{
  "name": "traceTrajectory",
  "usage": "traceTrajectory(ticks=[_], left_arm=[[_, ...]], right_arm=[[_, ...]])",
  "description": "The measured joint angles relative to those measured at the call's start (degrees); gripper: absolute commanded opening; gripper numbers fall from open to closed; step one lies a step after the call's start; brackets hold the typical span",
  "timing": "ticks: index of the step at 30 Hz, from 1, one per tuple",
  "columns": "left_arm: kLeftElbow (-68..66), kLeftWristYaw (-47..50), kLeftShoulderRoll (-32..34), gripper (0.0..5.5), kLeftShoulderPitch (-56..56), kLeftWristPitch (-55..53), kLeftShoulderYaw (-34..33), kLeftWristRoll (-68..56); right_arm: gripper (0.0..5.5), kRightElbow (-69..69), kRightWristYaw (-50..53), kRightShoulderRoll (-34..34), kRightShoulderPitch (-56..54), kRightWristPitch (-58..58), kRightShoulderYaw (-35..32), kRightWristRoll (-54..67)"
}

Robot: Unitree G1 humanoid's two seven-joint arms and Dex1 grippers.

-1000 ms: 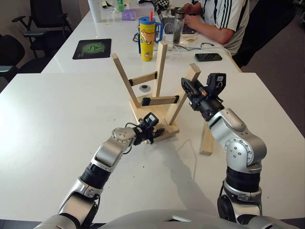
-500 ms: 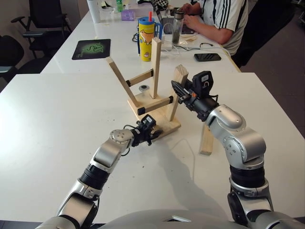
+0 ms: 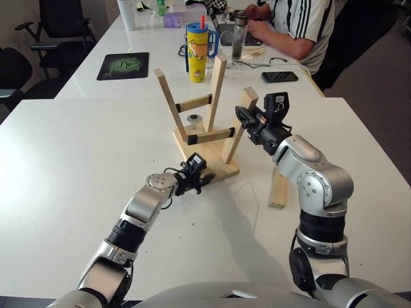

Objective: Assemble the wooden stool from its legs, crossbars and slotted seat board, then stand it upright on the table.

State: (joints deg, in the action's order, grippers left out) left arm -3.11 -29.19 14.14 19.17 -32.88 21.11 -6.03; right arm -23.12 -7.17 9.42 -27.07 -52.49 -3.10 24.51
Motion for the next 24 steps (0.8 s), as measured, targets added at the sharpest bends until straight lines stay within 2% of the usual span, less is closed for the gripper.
traceTrajectory(ticks=[3,9,16,24], left_arm=[[-0.4,0.0,0.0,2.13,0.6,0.1,-0.1,0.0],[-0.7,-0.2,0.1,2.13,1.2,0.3,-0.3,0.0],[-2.8,-0.3,0.1,2.13,2.0,1.0,-0.4,-0.1],[-5.0,3.5,0.8,2.13,0.6,9.0,-1.9,3.5]], right_arm=[[1.03,0.0,-4.6,3.1,-0.6,2.6,3.7,-2.3],[1.03,0.0,-8.9,4.5,-0.7,5.8,5.6,-4.0],[1.03,1.1,-2.8,-0.5,-1.4,1.7,2.3,-3.7],[1.03,3.5,4.3,-6.3,-5.2,-5.1,-2.3,-3.4]])
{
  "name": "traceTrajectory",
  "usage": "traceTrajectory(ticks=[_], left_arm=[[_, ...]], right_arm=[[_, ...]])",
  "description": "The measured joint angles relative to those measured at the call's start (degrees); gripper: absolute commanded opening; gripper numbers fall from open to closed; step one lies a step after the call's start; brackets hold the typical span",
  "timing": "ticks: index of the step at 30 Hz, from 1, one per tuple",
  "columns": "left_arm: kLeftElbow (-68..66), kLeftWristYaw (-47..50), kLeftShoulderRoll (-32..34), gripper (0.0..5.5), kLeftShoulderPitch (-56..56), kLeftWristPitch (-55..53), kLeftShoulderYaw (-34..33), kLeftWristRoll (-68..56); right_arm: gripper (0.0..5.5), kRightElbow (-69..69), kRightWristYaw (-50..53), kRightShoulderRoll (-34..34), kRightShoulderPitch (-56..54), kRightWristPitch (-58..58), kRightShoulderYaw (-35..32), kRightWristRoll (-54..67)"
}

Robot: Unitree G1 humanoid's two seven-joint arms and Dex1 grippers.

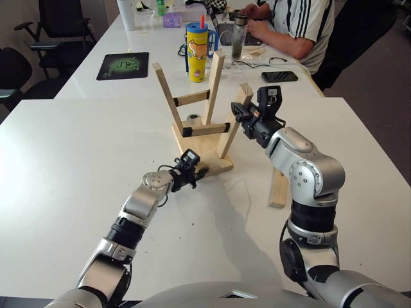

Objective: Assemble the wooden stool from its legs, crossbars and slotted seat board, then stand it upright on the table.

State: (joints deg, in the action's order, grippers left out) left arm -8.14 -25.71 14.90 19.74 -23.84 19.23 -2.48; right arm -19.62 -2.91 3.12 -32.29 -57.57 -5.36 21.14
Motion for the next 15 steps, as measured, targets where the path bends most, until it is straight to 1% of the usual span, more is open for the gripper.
traceTrajectory(ticks=[4,15], left_arm=[[0.2,0.0,2.1,2.13,0.0,5.8,1.0,4.0],[-3.9,-2.1,2.0,2.13,2.4,8.6,0.5,5.8]], right_arm=[[1.03,0.4,0.3,-0.7,-2.2,1.5,3.0,-1.7],[1.03,6.6,0.4,-2.5,-5.2,5.2,7.5,-6.1]])
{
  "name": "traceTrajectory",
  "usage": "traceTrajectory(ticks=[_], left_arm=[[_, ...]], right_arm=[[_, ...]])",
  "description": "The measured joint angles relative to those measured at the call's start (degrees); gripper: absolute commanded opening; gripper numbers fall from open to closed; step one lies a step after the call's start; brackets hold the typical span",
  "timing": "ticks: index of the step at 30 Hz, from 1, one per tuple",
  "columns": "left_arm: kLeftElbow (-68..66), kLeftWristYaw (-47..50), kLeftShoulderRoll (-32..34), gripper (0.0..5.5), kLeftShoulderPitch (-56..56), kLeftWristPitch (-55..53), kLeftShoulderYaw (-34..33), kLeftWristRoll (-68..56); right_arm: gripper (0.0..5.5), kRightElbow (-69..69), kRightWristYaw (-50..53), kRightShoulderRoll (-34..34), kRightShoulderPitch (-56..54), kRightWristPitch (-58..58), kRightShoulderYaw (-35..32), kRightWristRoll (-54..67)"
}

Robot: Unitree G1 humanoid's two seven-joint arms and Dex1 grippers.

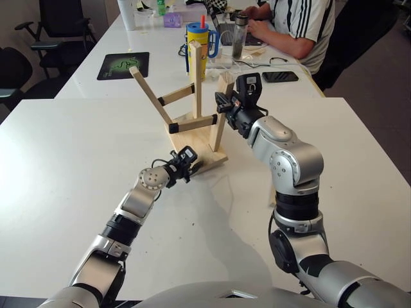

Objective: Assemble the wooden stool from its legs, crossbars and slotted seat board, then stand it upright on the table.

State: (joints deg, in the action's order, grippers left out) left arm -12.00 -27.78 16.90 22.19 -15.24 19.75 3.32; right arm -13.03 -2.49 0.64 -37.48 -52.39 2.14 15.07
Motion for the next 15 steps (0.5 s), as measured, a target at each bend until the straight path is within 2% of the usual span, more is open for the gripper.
traceTrajectory(ticks=[6,10,15], left_arm=[[1.3,-2.3,-1.9,2.13,0.3,-2.5,-1.7,-2.6],[2.8,-3.5,-3.5,2.13,0.3,-4.9,-4.5,-6.0],[0.7,-3.3,-3.8,2.13,0.3,-6.6,-4.7,-6.0]], right_arm=[[1.03,2.5,-2.2,0.1,0.0,3.3,3.5,-2.2],[1.03,3.0,-2.7,-0.6,0.0,3.6,3.8,-2.4],[1.03,3.4,-2.5,-1.5,-0.1,3.8,3.5,-2.9]])
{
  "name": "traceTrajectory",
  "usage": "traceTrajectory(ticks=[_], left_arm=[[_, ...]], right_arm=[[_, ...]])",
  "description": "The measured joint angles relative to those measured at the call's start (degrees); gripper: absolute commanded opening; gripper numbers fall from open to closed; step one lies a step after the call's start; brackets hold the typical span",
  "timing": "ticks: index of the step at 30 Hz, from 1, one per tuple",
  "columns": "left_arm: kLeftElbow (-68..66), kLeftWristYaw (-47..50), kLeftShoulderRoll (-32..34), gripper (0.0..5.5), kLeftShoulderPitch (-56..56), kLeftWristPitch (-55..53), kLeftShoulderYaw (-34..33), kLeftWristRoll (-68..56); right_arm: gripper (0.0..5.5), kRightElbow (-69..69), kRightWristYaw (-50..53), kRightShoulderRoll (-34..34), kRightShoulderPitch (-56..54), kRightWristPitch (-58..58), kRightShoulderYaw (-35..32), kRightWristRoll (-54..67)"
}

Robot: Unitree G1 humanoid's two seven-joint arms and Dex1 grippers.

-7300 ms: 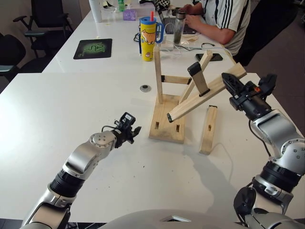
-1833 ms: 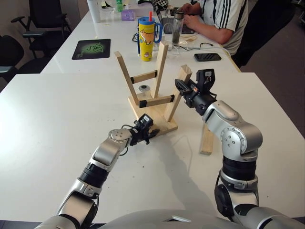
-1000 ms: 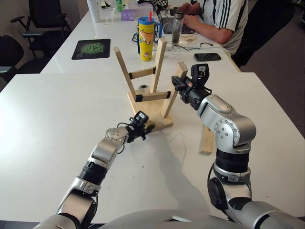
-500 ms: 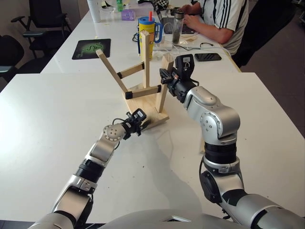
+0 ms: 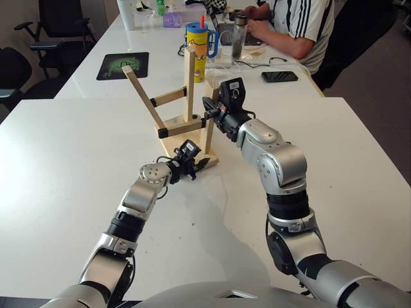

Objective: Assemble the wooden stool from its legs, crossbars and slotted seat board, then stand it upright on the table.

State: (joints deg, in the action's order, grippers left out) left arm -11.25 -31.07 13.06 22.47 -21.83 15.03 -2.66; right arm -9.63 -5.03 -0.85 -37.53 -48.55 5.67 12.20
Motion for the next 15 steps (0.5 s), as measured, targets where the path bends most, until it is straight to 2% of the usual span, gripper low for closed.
traceTrajectory(ticks=[6,15], left_arm=[[-5.8,1.4,-1.9,2.13,1.5,1.7,0.6,1.5],[-10.4,0.4,-2.0,2.13,4.5,2.1,2.4,3.4]], right_arm=[[1.03,0.1,0.8,-1.3,0.0,-0.7,-0.8,-0.2],[1.03,0.0,2.3,-3.7,-1.9,-7.4,-7.2,1.3]])
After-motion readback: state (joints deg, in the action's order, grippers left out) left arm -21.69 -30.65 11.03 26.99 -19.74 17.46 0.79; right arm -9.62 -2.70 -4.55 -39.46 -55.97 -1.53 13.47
